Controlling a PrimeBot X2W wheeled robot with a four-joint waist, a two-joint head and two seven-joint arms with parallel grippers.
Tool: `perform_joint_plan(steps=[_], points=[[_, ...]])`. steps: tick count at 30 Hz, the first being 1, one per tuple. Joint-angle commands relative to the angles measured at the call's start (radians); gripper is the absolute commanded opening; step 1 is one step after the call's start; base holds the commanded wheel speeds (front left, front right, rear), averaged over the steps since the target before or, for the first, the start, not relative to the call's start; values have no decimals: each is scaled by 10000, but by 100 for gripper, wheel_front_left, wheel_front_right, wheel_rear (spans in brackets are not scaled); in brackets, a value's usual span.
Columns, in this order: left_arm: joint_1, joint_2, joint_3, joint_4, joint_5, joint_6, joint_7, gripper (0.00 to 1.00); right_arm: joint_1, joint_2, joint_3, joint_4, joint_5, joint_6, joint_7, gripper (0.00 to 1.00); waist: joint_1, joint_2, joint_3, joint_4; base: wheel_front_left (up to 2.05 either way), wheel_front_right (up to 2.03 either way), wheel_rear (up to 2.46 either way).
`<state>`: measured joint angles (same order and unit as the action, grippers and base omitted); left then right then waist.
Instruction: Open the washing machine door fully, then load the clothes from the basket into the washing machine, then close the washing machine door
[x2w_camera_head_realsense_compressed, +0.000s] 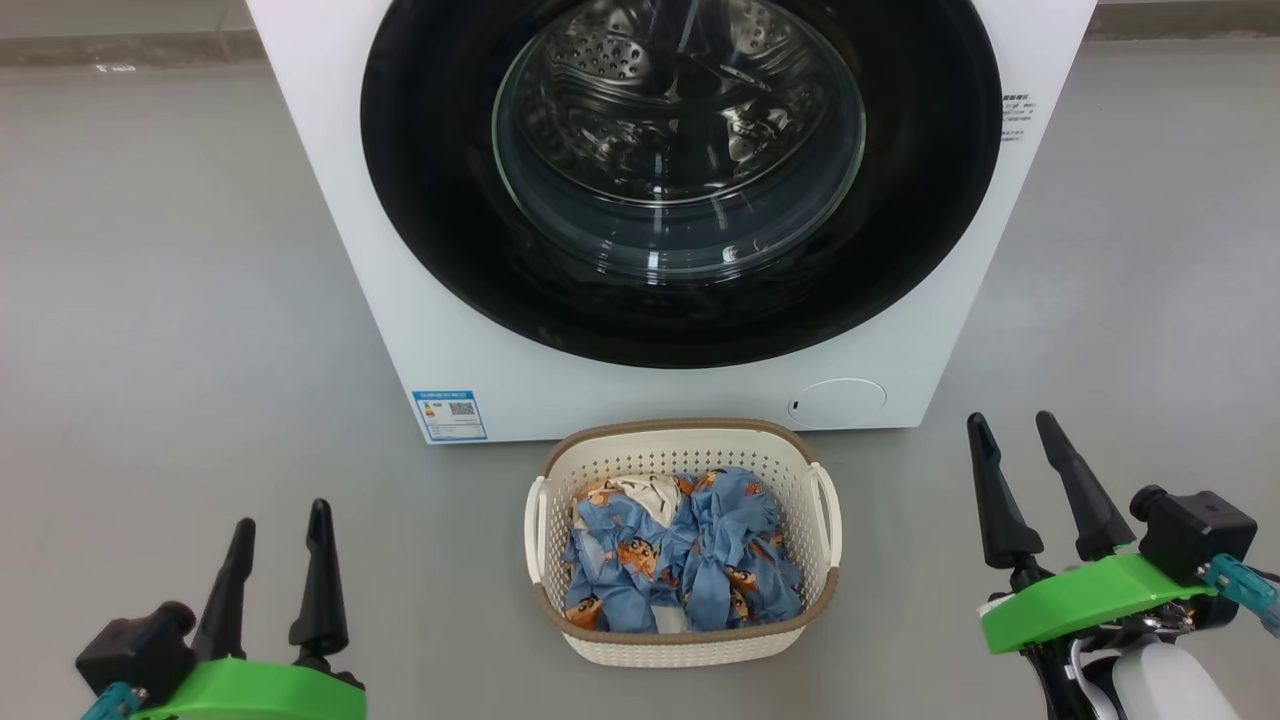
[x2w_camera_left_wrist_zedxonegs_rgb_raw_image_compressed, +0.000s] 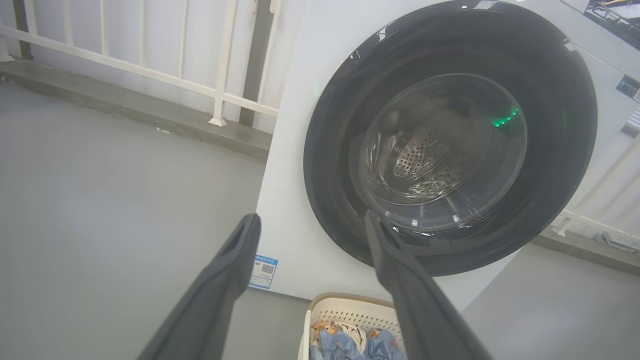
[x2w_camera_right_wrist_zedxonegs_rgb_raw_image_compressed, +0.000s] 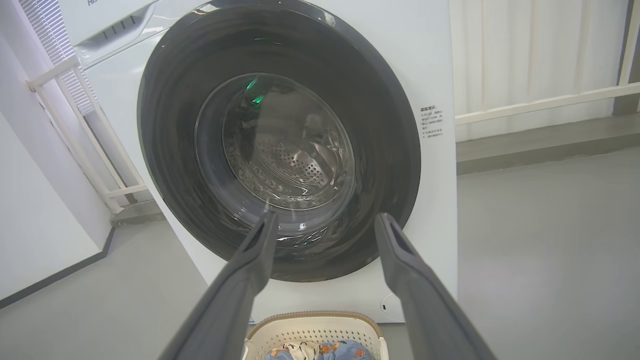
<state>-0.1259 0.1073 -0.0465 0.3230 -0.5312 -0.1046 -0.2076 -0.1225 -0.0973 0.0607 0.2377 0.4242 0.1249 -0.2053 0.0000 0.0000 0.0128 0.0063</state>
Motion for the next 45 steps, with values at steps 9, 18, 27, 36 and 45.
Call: perform_joint_plan(steps=[9,18,27,36,45], points=[[-524,244,226,-141,1245,-59,-412,100,-565,-218,389,-382,-1336,56,-437,100,0,0,-34,11,0,0,0],[-564,259,227,-115,1772,-75,-542,100,-581,-230,426,-363,-1835,58,-565,100,0,0,-33,27,0,0,0],[-590,231,301,-86,1807,-86,-542,100,-602,-201,375,-297,-1841,58,-565,100,0,0,0,25,0,0,0],[-582,220,312,-151,1793,-130,-542,100,-601,-190,370,-284,-1793,58,-565,100,0,0,-1,23,0,0,0],[-579,219,330,-156,1820,-149,-542,100,-611,-200,375,-294,-1766,58,-565,100,0,0,9,32,0,0,0]])
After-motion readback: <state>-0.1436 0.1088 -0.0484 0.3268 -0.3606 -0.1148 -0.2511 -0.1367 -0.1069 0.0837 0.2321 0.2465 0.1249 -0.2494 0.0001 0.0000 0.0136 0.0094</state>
